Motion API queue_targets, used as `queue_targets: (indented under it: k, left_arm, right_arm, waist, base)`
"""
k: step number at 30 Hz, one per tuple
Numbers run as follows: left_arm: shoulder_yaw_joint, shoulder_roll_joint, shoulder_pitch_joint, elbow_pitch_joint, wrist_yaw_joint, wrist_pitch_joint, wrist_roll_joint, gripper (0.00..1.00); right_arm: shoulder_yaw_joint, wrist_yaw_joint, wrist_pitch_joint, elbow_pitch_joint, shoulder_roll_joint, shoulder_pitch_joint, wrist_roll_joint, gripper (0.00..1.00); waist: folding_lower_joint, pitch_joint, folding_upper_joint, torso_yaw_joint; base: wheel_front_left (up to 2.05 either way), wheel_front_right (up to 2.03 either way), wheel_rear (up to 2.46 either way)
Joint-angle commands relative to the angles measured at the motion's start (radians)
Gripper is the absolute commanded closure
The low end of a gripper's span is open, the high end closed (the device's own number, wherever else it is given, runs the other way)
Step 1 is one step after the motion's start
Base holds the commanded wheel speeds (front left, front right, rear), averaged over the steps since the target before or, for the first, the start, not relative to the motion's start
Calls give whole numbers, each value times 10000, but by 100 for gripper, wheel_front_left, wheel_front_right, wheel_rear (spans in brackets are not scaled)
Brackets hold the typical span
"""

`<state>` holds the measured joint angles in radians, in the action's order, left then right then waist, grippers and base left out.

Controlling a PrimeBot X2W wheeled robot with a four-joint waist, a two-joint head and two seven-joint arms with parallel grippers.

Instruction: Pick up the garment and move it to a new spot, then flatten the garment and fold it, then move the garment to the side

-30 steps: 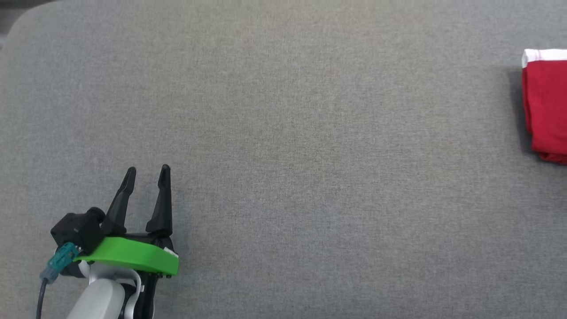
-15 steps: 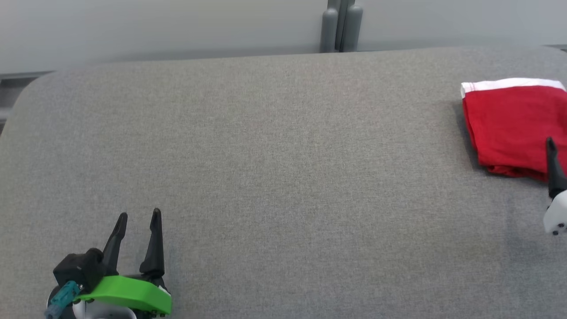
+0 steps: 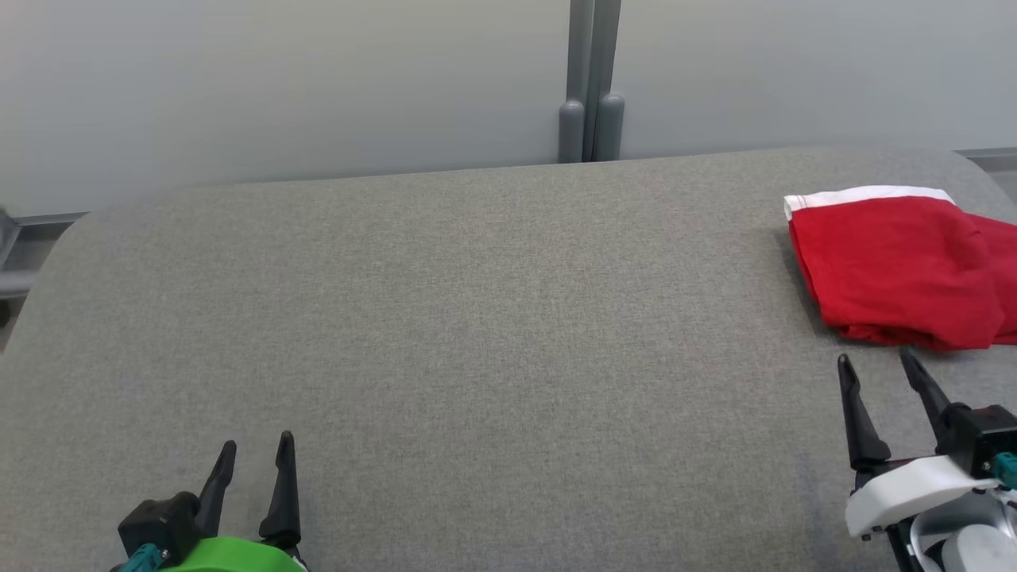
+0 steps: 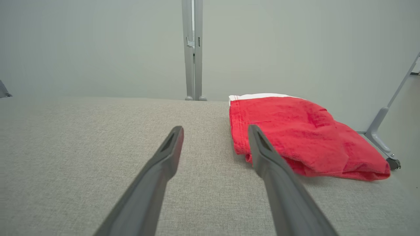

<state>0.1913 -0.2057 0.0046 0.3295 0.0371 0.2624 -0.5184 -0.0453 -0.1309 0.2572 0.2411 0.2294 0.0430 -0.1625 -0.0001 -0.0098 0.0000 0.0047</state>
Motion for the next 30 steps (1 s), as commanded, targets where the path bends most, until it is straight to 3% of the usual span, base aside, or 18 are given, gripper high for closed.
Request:
queue_targets:
  k: [1, 19, 27, 30]
  left_arm:
    - [-134, 55, 79, 46, 84, 27, 122, 0]
    - [-1000, 655, -191, 394, 710, 28, 1104, 0]
    - [-1223, 820, -72, 356, 835, 28, 1334, 0]
    - [-1329, 851, -35, 312, 848, 26, 1378, 0]
  right_arm:
    - [-8, 4, 65, 39, -107, -149, -38, 0]
    - [-482, 4, 86, 611, -745, -92, 964, 0]
    - [-637, 4, 87, 479, -899, -117, 1133, 0]
    - [-630, 2, 87, 497, -923, -143, 1221, 0]
  waist:
    - [1, -51, 0, 101]
    - [1, 22, 0, 449]
    - [1, -42, 0, 449]
    - [1, -56, 0, 159]
  base:
    - [0, 0, 0]
    - [0, 0, 0]
    - [0, 0, 0]
    - [0, 0, 0]
